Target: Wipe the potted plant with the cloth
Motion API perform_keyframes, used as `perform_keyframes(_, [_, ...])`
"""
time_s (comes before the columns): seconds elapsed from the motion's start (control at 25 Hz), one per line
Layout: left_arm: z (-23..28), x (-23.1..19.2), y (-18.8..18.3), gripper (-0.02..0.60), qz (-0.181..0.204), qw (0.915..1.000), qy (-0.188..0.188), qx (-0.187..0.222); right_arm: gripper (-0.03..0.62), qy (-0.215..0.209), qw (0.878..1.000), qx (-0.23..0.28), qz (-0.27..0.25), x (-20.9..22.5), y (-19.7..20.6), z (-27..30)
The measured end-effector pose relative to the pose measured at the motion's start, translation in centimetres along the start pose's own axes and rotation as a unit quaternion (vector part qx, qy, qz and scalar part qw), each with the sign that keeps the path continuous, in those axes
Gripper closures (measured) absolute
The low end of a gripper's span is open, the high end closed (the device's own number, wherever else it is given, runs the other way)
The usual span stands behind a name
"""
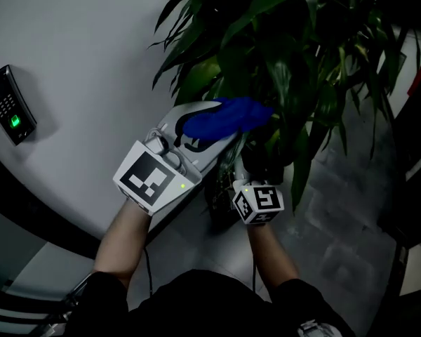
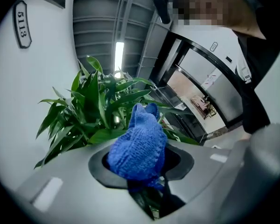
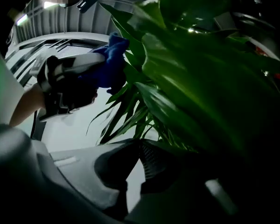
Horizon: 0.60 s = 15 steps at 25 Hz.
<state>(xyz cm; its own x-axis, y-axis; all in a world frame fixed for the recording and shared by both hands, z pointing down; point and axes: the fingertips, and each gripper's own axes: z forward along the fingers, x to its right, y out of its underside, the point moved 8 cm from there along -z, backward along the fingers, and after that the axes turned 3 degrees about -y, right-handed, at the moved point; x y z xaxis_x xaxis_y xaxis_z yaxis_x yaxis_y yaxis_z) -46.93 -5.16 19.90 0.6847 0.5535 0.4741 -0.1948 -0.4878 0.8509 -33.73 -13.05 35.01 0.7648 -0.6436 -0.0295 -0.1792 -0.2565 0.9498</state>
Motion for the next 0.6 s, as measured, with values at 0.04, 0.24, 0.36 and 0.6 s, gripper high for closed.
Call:
perform_keyframes(0.04, [0.6,-0.4,-0.2,0.426,0.015,0.9999,-0.001,0.005,0.591,0.000,1.000,0.002,0.000,-0.1,-0.2,-0.1])
perform_keyframes(0.24, [3.4,-0.7,0.5,0.426,0.082,0.9965,0.008,-0.011,0.591,-0.027,0.999,0.030,0.014,-0.9,-1.5,-0.3])
perform_keyframes(0.36, [3.9,0.0,2.2,0.426,0.077,0.9963,0.022,-0.032,0.591,-0.055,0.997,0.053,0.017,-1.4,-2.3,-0.9])
perform_keyframes(0.6, [3.1,0.5,5.0,0.426,0.031,0.9978,0.042,-0.042,0.591,-0.063,0.996,0.063,0.018,-1.8,-2.4,-0.7])
